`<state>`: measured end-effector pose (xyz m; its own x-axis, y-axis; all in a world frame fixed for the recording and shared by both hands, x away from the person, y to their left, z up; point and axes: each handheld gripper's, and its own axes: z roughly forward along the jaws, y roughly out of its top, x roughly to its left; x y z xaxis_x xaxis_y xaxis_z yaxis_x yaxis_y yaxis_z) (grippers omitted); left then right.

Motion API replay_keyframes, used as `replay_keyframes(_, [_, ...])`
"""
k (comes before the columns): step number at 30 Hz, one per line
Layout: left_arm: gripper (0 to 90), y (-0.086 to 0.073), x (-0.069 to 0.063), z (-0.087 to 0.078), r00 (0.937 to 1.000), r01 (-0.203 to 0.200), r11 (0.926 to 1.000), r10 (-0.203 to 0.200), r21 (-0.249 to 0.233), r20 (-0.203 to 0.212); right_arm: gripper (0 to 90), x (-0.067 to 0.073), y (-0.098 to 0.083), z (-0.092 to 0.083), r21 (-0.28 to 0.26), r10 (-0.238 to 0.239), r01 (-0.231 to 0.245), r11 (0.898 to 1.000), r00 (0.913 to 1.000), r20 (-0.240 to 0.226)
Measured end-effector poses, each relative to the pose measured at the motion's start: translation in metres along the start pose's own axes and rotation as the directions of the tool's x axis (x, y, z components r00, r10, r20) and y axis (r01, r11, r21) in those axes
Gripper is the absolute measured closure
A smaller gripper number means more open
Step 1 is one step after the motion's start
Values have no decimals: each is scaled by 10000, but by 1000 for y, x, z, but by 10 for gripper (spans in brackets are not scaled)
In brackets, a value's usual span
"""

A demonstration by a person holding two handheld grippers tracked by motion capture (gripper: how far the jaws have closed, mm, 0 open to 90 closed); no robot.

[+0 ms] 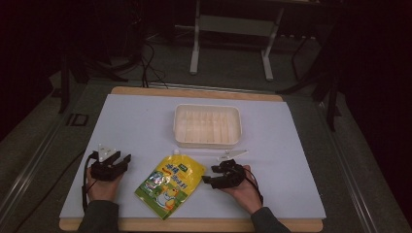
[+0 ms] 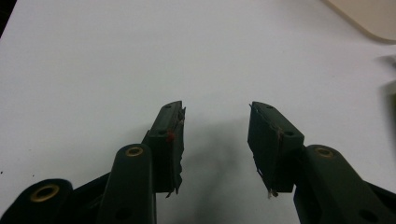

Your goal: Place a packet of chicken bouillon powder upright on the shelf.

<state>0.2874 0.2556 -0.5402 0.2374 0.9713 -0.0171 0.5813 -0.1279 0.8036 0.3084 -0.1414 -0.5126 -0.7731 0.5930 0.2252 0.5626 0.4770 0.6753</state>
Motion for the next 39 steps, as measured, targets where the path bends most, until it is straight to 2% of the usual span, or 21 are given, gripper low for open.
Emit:
replay_keyframes(11, [548,0,0,0,10000,12,10000,-11,-18,25,396,5,9,18,161,-89,93,9998,9997,-217])
replay_keyframes(18, [549,0,0,0,10000,57,10000,-57,-48,45,396,11,15,37,449,-97,121,9989,9986,-526])
replay_keyframes(29, [551,0,0,0,10000,54,10000,-53,-76,59,419,17,23,49,628,22,46,9980,9942,-1078])
replay_keyframes(35, [551,0,0,0,10000,45,10000,-44,-73,61,452,17,25,51,702,177,-94,9975,9927,-1193])
replay_keyframes(39, [551,0,0,0,10000,29,10000,-29,-55,63,572,17,27,52,897,163,-45,9960,9912,-1313])
